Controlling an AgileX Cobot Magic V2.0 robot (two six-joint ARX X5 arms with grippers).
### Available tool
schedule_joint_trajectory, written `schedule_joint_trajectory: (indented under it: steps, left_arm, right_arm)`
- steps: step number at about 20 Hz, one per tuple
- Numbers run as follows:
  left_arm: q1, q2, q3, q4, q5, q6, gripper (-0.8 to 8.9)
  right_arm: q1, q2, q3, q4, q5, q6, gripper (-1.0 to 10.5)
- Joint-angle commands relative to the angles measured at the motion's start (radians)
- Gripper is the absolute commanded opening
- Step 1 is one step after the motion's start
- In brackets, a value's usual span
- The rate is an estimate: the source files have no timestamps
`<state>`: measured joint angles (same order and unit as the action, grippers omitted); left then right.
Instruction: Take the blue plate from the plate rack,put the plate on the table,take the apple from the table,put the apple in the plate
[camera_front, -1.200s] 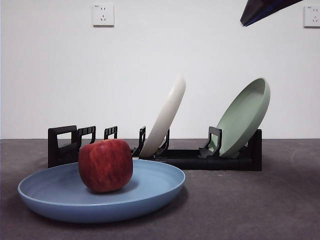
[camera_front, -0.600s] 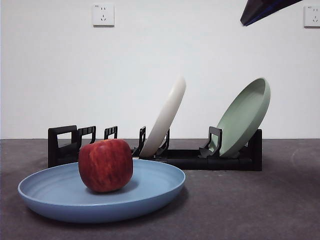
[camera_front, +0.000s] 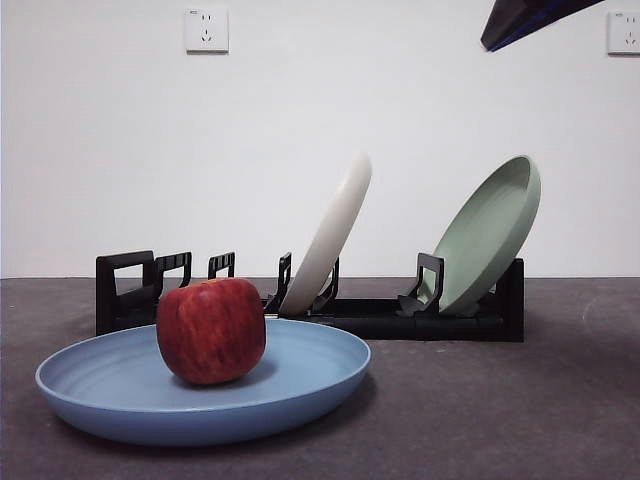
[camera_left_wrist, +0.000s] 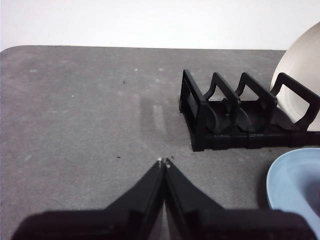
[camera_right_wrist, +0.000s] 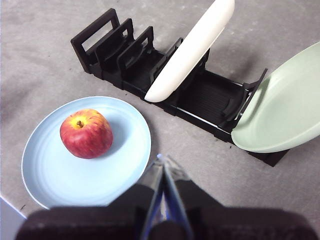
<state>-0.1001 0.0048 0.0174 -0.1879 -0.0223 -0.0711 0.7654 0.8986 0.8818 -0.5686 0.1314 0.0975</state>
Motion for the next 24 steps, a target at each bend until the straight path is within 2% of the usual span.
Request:
schedule_joint_trajectory:
  steps: [1, 17, 20, 24]
  left_arm:
    - [0.004, -0.003, -0.014, 0.0, 0.014, -0.012, -0.01]
    - [0.004, -0.003, -0.013, 0.001, 0.024, -0.011, -0.01]
    - [0.004, -0.003, -0.013, 0.0, 0.023, -0.011, -0.01]
    - [0.004, -0.003, -0.013, 0.001, 0.024, -0.011, -0.01]
  right_arm:
    - [0.0, -0.002, -0.002, 0.007, 0.002, 0.009, 0.0]
    - [-0.001, -0.005, -0.002, 0.003, 0.002, 0.008, 0.0]
    - [-0.064, -0.05, -0.002, -0.023, 0.027, -0.12, 0.0]
    - [-0.243, -0.109, -0.003, -0.026, 0.024, -0.126, 0.0]
